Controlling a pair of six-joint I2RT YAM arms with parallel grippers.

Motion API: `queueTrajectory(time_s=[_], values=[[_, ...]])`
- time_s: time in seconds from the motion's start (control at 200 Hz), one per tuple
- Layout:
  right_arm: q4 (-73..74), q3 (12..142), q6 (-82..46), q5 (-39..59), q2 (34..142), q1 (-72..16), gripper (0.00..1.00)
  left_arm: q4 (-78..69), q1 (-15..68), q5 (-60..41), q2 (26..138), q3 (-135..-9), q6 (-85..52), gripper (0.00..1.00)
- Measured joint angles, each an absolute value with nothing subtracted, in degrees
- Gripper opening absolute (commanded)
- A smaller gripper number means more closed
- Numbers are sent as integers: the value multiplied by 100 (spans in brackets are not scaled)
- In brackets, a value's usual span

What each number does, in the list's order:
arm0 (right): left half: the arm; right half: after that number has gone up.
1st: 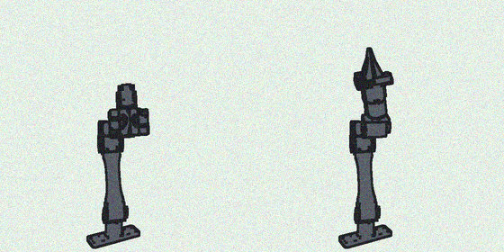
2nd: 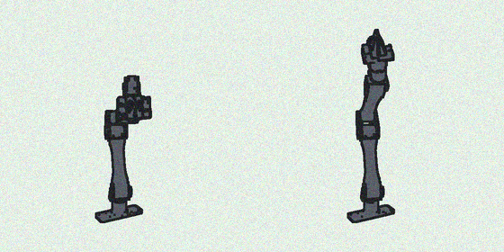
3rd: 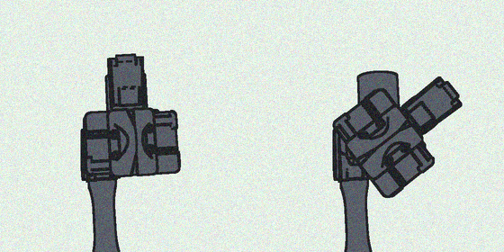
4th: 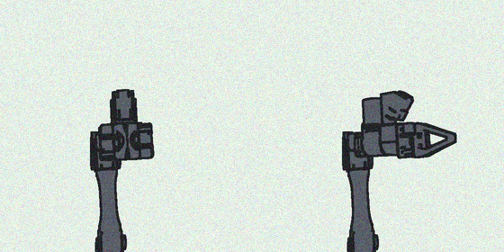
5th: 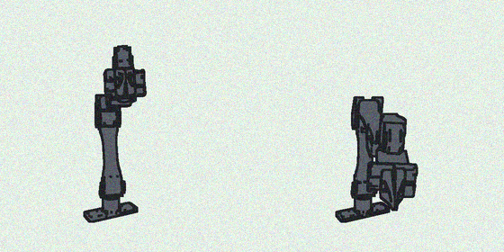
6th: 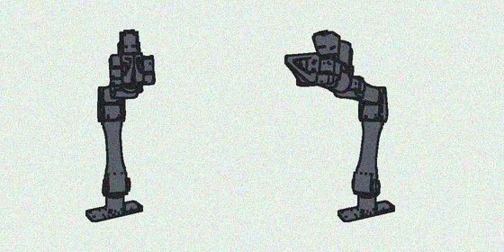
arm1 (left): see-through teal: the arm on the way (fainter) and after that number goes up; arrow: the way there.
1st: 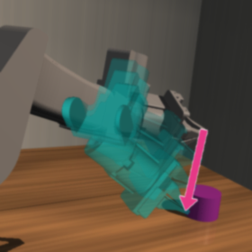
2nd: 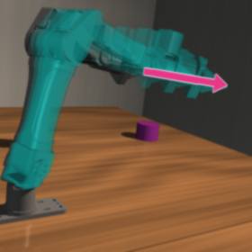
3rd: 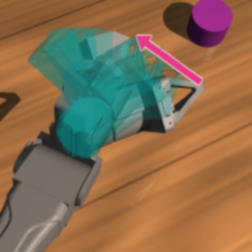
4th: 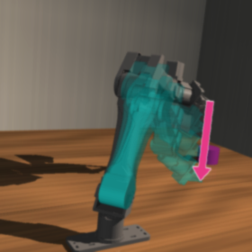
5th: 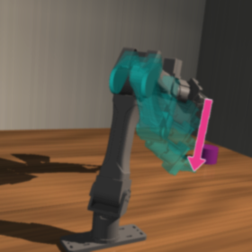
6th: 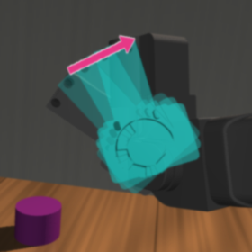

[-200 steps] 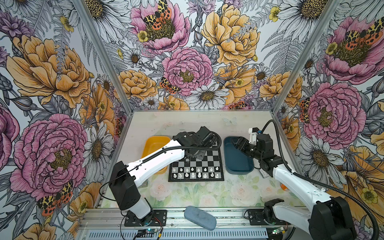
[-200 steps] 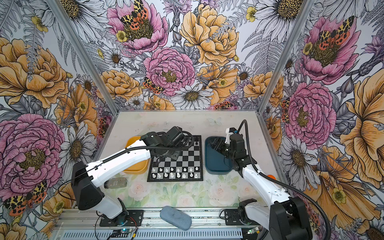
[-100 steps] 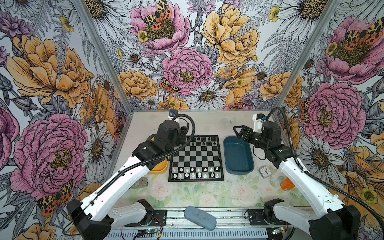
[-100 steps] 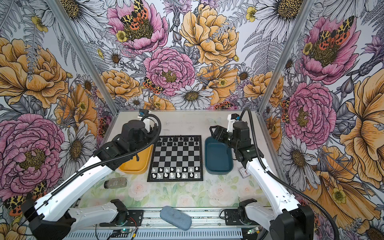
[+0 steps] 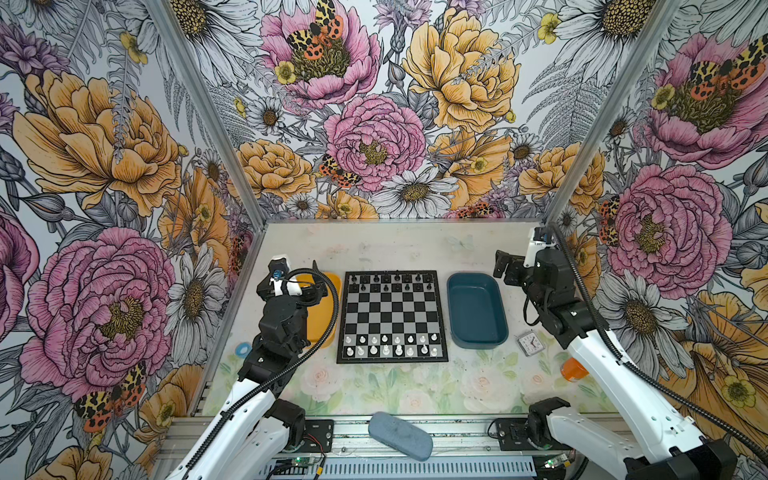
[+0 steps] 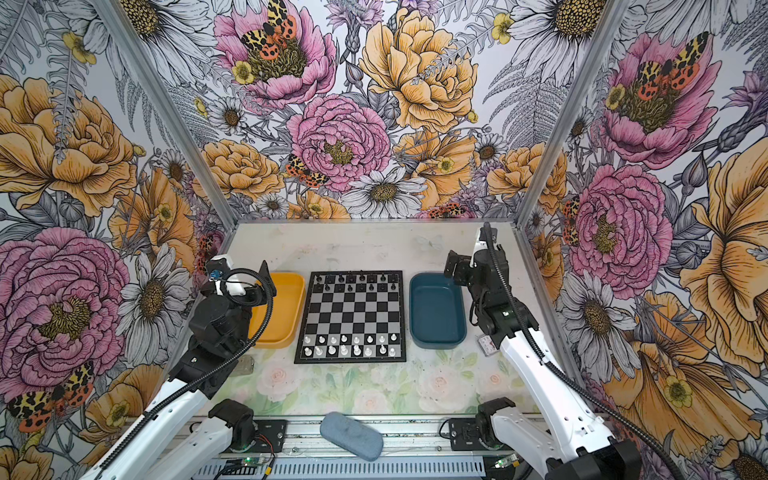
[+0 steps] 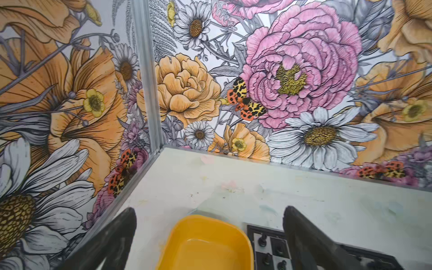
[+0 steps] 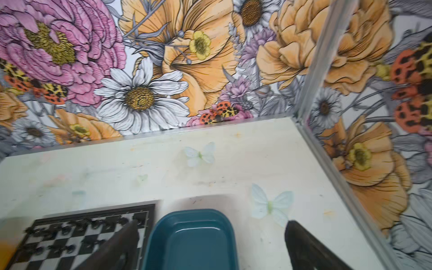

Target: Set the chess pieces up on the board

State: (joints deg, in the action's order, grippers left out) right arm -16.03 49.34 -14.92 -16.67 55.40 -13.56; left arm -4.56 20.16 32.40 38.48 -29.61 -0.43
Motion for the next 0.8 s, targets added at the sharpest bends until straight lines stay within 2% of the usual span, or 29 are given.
queueTrajectory(time_s=[0.15, 0.3, 0.52, 0.801], values=[[-340, 3557, -840, -2408, 5260, -1304, 100, -1673, 1608, 3288, 3892, -1774, 176, 99], [829, 2571, -395, -2622, 5452, -1208, 100, -2727, 1120, 3286, 4112, -1085, 211, 99], [2493, 2137, -152, -2561, 6624, -1037, 100, -4239, 613, 2965, 5072, -735, 193, 99], [4211, 1876, -47, -2279, 7793, -836, 100, -5800, 381, 2290, 6761, -499, 191, 99]])
